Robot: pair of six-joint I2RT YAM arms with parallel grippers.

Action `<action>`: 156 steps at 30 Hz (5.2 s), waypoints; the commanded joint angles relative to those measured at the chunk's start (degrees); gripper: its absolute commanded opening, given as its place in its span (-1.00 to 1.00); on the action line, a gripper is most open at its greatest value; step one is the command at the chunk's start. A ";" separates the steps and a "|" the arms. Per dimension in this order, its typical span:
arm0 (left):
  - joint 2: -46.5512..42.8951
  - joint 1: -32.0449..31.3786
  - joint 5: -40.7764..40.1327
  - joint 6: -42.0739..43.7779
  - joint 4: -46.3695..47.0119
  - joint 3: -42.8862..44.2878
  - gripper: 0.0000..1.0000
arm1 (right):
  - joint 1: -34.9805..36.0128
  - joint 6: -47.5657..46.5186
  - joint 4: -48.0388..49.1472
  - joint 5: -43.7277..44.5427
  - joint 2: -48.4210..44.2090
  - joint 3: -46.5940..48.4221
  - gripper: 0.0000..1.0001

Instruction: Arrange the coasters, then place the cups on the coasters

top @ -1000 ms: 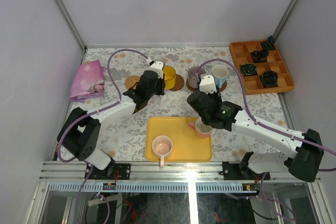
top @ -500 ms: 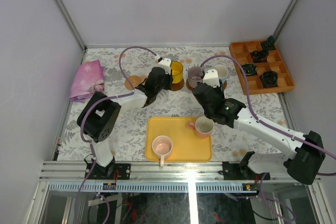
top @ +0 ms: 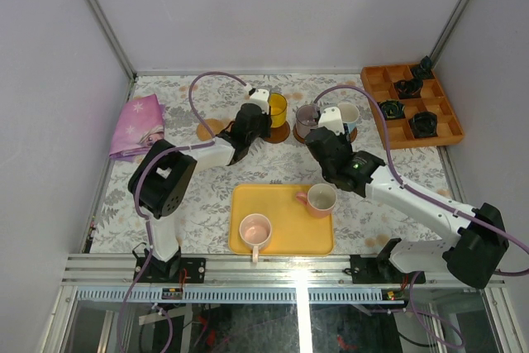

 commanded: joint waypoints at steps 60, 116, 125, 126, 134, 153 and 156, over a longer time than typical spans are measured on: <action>-1.45 -4.09 -3.76 -6.00 2.67 -3.80 0.21 | -1.31 0.12 1.80 -3.25 -0.99 -0.31 0.01; -17.84 -6.46 21.44 15.29 -34.56 -0.27 0.47 | -1.41 7.10 -3.08 -0.73 -4.50 3.14 0.05; -16.80 -6.55 41.23 33.61 -51.22 5.50 0.46 | -1.39 15.26 -8.59 -1.16 -7.23 0.71 0.04; -17.09 -6.55 43.67 35.56 -52.21 5.30 0.47 | -1.40 15.88 -9.04 -1.18 -7.63 0.31 0.04; -21.85 -7.16 52.44 39.59 -50.36 -0.24 0.51 | -1.39 18.92 -11.54 -2.23 -8.06 -1.51 0.04; -15.06 -13.44 48.16 32.59 -26.42 -4.88 0.57 | -1.41 21.41 -10.41 -3.54 -10.55 -5.52 0.03; -12.45 -13.41 48.52 32.59 -26.07 -3.34 0.57 | -1.39 20.81 -10.22 -3.47 -10.10 -5.05 0.03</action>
